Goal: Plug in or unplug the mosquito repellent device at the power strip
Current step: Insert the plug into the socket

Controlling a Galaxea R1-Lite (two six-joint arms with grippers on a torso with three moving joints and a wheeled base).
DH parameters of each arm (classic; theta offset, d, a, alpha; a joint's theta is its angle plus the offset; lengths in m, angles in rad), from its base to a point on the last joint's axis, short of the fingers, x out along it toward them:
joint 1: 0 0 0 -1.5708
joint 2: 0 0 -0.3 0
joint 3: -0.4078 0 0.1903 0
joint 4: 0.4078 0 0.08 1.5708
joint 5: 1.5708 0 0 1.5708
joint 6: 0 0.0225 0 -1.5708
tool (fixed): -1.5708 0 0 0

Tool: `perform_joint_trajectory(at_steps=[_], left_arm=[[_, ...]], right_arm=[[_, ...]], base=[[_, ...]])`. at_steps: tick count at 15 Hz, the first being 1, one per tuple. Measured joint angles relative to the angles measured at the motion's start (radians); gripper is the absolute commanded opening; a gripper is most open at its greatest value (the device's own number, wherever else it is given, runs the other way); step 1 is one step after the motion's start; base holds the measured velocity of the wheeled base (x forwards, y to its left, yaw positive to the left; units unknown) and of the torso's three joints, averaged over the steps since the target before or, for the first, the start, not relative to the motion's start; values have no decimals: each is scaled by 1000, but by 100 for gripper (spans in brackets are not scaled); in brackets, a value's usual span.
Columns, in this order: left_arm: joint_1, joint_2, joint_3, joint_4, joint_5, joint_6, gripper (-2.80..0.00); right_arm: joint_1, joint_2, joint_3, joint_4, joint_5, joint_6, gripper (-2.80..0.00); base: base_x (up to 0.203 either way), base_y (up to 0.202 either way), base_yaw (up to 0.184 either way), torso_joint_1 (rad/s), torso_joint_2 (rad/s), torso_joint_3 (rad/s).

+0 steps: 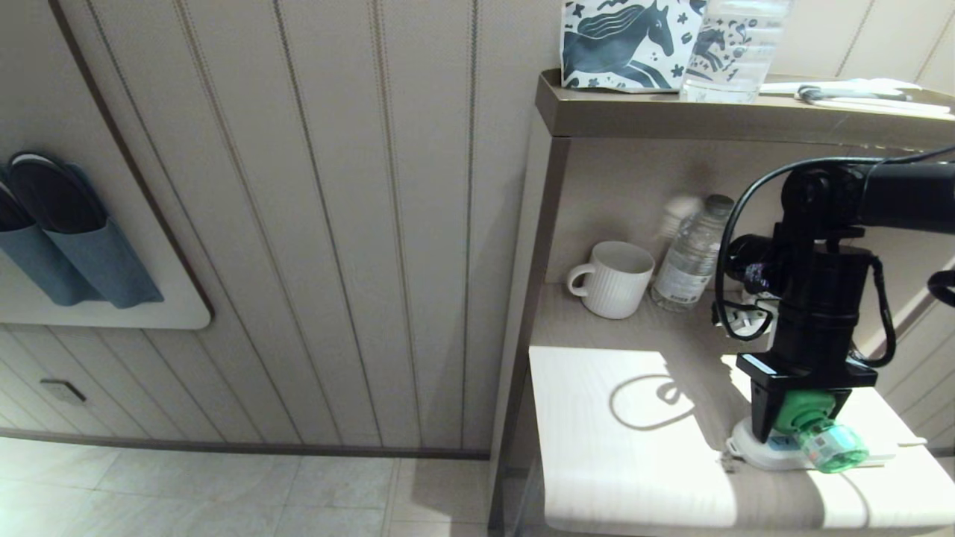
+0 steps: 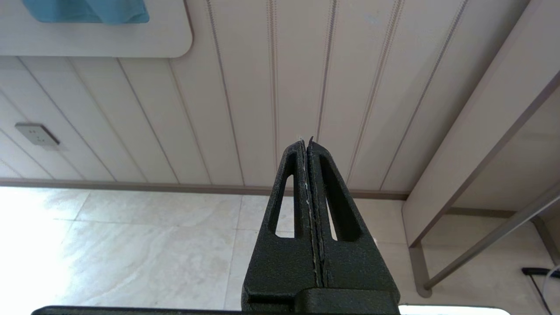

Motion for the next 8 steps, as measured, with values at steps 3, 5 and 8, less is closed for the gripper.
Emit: perform_joint_trajectory(at_steps=[3,5,8], left_arm=[[0,0,0,0,0,0,-280],[0,0,0,0,0,0,-280],[0,0,0,0,0,0,-280]], right_arm=[[1,-13,3,0,-1,0,-280],[3,-25,2,0,-2,0,-280],[3,-51,4,-3,-3,2,-280]], base=[[0,0,0,0,0,0],[0,0,0,0,0,0],[0,0,0,0,0,0]])
